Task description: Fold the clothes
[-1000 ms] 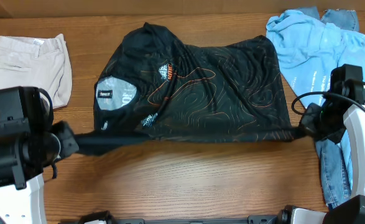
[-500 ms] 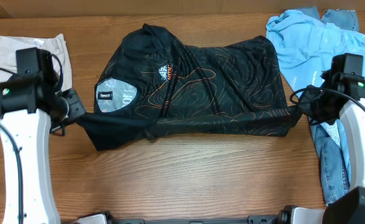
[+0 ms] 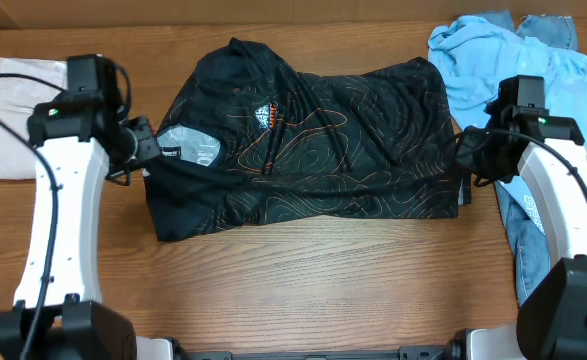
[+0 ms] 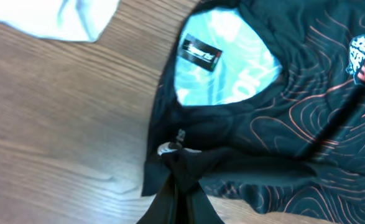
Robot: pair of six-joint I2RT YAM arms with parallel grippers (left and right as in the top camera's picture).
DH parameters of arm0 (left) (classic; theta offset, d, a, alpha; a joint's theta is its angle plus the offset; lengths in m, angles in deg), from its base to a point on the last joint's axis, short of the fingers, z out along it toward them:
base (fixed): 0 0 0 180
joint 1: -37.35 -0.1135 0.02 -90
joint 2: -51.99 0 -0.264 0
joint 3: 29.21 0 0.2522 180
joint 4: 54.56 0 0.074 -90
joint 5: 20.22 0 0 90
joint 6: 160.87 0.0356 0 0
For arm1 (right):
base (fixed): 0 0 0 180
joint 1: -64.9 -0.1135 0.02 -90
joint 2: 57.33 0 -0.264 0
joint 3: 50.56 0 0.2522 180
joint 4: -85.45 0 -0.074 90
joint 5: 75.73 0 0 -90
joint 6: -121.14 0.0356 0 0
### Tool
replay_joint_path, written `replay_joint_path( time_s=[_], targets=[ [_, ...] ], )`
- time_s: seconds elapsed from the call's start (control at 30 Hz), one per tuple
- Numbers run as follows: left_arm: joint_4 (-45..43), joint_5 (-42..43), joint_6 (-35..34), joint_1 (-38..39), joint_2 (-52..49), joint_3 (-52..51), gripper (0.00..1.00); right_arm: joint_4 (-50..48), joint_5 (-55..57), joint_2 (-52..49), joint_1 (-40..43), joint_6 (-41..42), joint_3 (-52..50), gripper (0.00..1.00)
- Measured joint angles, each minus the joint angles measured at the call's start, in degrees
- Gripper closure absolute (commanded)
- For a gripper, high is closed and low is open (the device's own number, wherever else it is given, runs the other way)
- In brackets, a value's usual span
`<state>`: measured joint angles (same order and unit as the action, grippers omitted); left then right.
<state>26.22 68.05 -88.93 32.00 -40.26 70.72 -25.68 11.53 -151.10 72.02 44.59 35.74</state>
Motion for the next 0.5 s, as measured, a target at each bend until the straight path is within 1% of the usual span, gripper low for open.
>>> replay_joint_path(
  time_s=[0.3,0.5],
  targets=[
    [-4.6,0.0,0.0,5.4,-6.8,0.0,0.96,-2.9,0.0,-2.2,0.0,0.0,0.0,0.95],
    [-6.0,0.0,0.2,7.3,-9.1,0.0,0.96,-3.5,0.0,-5.3,-0.6,0.0,0.0,0.95]
  ],
)
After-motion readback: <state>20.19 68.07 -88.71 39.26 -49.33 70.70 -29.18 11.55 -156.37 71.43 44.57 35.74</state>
